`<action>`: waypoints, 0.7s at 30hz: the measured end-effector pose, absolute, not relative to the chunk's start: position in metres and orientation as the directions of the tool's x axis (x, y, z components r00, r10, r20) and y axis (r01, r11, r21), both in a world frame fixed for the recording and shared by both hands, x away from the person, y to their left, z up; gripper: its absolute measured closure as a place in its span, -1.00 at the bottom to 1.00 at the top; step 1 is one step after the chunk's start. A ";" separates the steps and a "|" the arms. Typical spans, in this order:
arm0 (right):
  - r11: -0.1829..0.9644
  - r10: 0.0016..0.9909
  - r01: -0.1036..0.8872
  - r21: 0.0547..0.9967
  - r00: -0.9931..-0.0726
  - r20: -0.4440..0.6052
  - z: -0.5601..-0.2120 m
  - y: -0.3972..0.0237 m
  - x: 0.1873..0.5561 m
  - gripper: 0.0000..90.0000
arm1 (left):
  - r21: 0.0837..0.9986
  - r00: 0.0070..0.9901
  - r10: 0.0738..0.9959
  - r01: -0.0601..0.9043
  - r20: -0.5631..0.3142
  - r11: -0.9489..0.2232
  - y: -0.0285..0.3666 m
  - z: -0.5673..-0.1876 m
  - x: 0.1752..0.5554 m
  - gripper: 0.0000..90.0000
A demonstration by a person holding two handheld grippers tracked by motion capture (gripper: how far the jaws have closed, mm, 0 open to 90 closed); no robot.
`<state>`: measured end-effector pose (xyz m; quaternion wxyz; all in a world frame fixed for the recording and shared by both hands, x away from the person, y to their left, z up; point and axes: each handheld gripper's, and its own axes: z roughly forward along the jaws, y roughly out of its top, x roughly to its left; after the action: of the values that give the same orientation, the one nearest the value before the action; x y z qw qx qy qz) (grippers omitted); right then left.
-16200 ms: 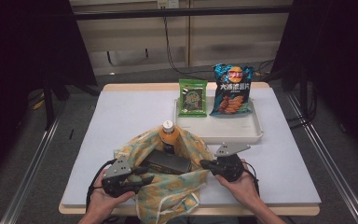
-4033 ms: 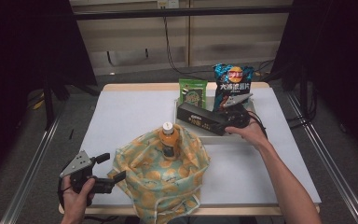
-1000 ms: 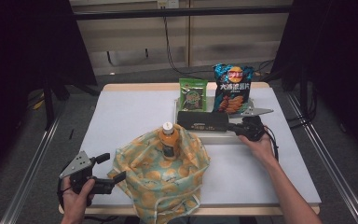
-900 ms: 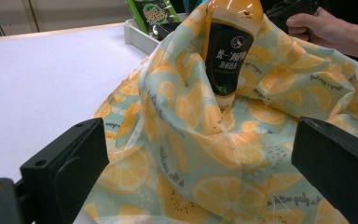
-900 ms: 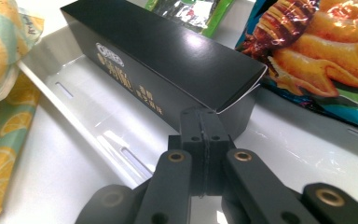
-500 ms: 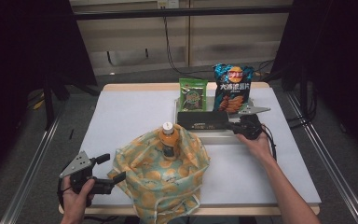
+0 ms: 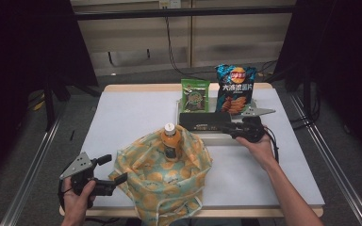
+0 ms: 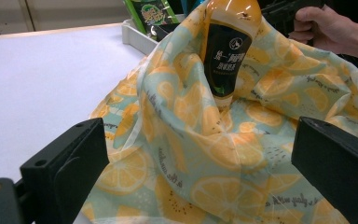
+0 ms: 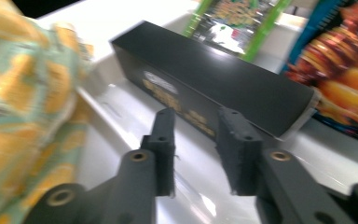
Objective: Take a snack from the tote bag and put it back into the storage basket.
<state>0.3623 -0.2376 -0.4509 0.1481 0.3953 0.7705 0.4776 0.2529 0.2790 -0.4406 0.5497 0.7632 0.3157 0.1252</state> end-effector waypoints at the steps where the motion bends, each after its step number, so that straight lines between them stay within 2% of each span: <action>1: 0.233 0.746 0.463 0.855 -0.649 0.148 -0.450 -0.235 0.360 0.39 | 0.920 0.771 0.619 0.339 -0.152 -0.196 0.279 -0.440 0.253 -0.93; 21: 0.219 0.669 0.405 0.888 -0.725 0.166 -0.423 -0.186 0.326 -0.09 | 0.918 0.744 0.656 0.340 -0.128 -0.206 0.276 -0.437 0.250 -0.89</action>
<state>0.3256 -0.1860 -0.4227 0.1271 0.3486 0.7702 0.5188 0.2499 0.2760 -0.4371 0.5389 0.7625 0.3266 0.1468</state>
